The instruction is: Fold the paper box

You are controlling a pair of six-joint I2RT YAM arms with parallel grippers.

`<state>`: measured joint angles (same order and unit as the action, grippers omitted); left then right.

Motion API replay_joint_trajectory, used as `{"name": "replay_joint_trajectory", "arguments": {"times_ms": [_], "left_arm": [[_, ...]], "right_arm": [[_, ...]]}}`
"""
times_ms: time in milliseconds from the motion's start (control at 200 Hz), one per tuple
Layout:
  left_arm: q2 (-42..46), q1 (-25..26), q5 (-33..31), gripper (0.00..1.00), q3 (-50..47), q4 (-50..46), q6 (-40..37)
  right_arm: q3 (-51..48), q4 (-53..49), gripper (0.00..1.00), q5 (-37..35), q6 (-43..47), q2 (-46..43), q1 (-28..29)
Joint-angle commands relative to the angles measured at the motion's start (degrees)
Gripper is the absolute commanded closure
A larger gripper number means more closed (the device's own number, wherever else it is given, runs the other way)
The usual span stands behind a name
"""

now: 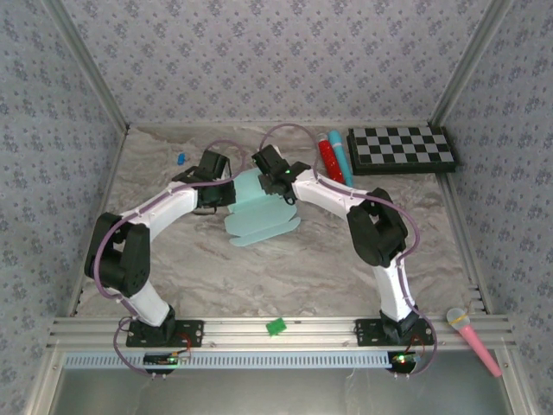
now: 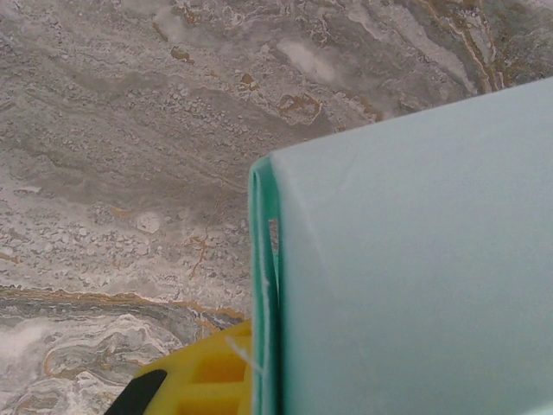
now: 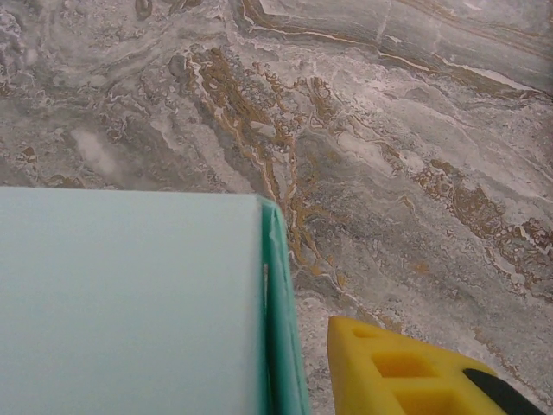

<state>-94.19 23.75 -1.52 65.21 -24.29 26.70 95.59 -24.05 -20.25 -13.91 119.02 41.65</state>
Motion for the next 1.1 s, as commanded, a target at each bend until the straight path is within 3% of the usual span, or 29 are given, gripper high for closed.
{"name": "replay_joint_trajectory", "arguments": {"times_ms": [0, 805, 1094], "left_arm": [[-0.04, -0.03, -0.37, 1.0, 1.65, -2.58, 0.37], [0.01, -0.02, -0.77, 1.0, 1.42, -2.78, 0.77], [0.06, -0.02, -0.96, 1.0, 1.68, -3.02, 0.55]], "right_arm": [[-0.75, -1.77, 0.64, -0.84, 0.37, -1.8, -0.61], [-3.74, -1.36, 0.59, 10.15, -0.47, -0.81, -1.14], [-3.75, -2.51, 0.6, 11.08, -0.01, -0.24, -1.23]]}}
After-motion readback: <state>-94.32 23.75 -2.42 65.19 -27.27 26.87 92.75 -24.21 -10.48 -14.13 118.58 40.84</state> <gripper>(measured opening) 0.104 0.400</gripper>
